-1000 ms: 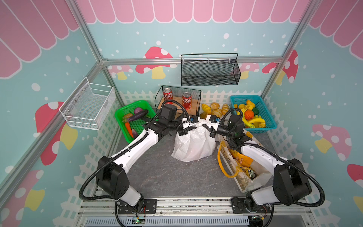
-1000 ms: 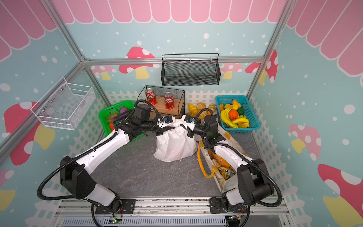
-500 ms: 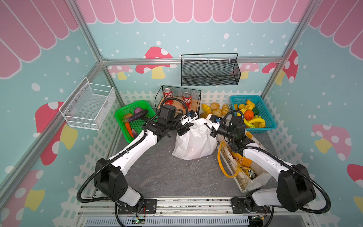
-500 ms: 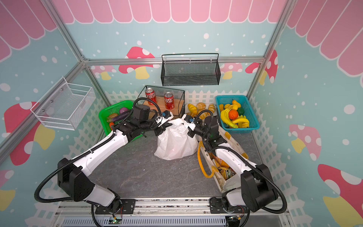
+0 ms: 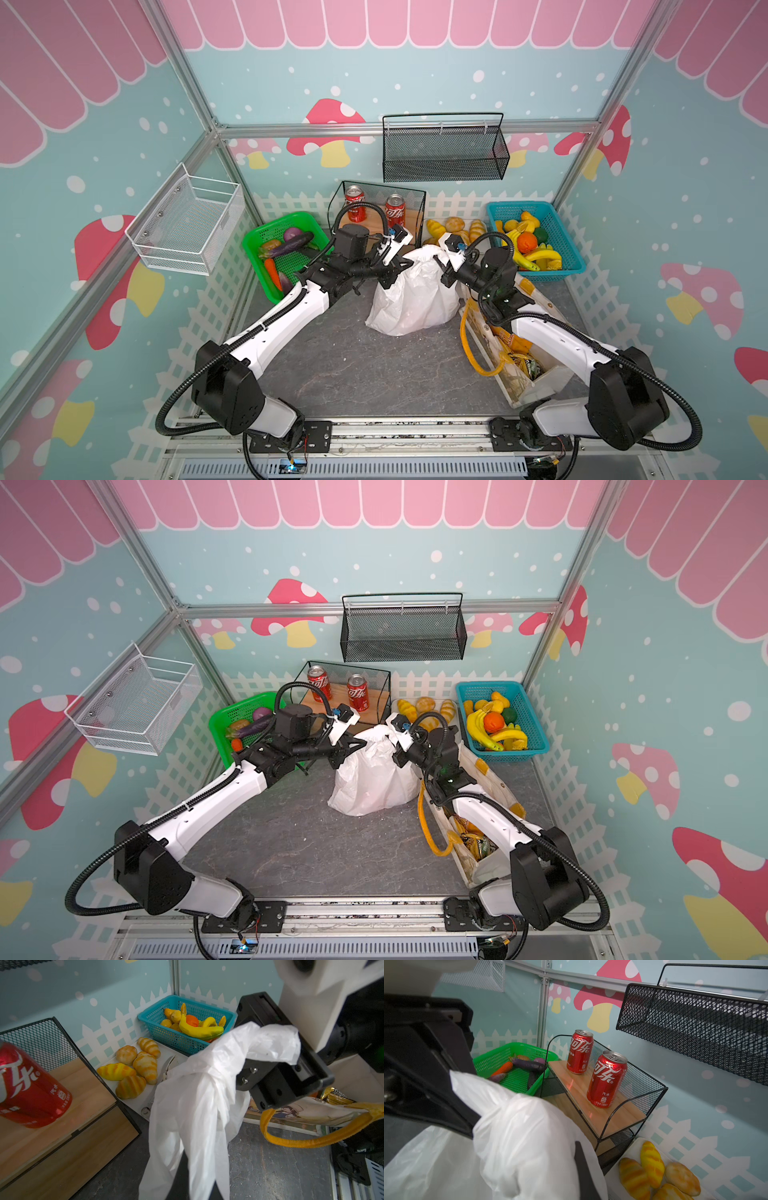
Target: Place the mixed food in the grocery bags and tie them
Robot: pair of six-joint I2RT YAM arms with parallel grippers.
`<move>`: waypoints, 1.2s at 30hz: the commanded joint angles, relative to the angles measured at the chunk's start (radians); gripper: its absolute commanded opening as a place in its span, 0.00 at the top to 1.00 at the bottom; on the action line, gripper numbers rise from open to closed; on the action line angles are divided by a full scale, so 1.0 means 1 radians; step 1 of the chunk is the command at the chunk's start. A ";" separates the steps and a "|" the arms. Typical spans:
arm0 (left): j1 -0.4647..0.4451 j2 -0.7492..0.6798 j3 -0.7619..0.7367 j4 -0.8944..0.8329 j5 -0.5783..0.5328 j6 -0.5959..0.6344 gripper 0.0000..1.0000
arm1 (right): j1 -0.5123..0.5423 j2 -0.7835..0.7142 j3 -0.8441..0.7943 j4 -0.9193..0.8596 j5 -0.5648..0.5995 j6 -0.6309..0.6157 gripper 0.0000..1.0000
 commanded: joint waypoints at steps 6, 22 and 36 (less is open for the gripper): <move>-0.018 -0.041 -0.126 0.313 -0.024 -0.312 1.00 | 0.062 0.011 -0.047 0.186 0.074 0.228 1.00; -0.119 -0.204 -0.330 0.576 -0.233 -0.636 1.00 | 0.080 0.061 -0.059 0.303 -0.017 0.254 1.00; -0.248 -0.184 -0.492 0.739 -0.363 -0.643 0.75 | 0.077 0.081 -0.086 0.421 -0.164 0.378 1.00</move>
